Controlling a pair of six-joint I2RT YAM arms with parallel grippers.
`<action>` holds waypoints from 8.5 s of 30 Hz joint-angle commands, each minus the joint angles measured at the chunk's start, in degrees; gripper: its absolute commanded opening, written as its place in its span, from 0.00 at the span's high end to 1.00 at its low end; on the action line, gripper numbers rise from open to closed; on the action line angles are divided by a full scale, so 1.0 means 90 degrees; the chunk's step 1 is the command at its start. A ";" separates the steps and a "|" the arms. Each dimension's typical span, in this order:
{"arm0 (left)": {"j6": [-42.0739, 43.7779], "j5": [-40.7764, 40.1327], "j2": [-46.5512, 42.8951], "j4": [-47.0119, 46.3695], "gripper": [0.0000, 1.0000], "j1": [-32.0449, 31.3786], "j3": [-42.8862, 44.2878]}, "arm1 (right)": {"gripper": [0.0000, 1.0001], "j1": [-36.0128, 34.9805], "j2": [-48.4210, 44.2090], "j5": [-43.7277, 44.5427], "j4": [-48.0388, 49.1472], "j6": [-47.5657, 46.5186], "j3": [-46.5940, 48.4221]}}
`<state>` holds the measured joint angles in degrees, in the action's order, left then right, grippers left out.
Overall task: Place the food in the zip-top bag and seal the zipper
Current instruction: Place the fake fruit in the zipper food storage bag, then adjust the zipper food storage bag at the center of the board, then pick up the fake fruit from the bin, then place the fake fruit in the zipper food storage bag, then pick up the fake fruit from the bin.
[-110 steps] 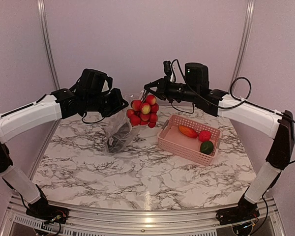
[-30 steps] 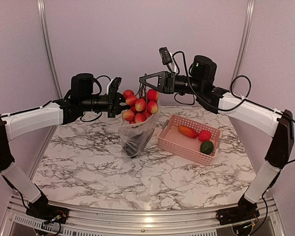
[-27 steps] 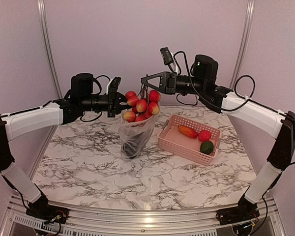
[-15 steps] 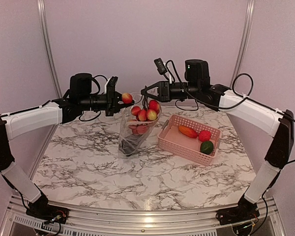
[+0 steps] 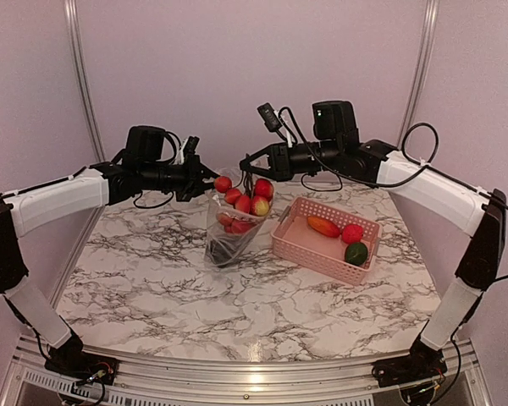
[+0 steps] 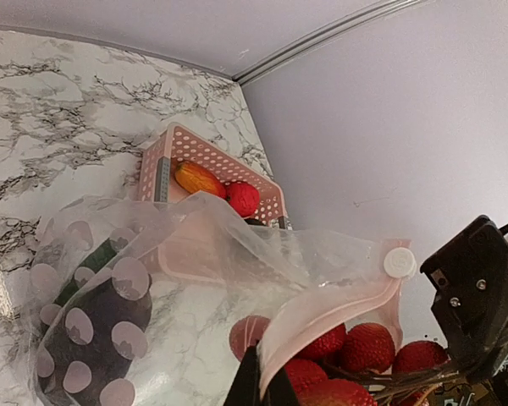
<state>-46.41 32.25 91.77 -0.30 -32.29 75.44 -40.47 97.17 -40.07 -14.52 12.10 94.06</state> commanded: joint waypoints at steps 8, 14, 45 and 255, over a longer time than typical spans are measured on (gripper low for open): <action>0.0474 0.0073 0.0357 0.0555 1.00 0.0053 0.0557 | 0.99 -0.0074 0.0122 0.0935 -0.0744 -0.0261 0.0378; 0.0065 0.0438 0.0219 0.0092 1.00 0.0017 0.0318 | 0.80 -0.0065 0.0834 0.1907 -0.1238 0.0416 0.1469; 0.1108 -0.1128 0.0237 0.1880 1.00 -0.0421 0.1471 | 0.37 -0.0316 0.1028 0.2845 -0.3394 0.1247 0.2266; 0.2294 -0.4032 0.1052 0.5682 1.00 -0.0953 0.3777 | 0.38 0.3315 0.1489 0.4416 -0.1905 0.0689 -0.1636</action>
<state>-26.15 -4.05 103.55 50.76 -41.23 110.34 -11.00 108.88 0.69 -32.97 17.72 77.12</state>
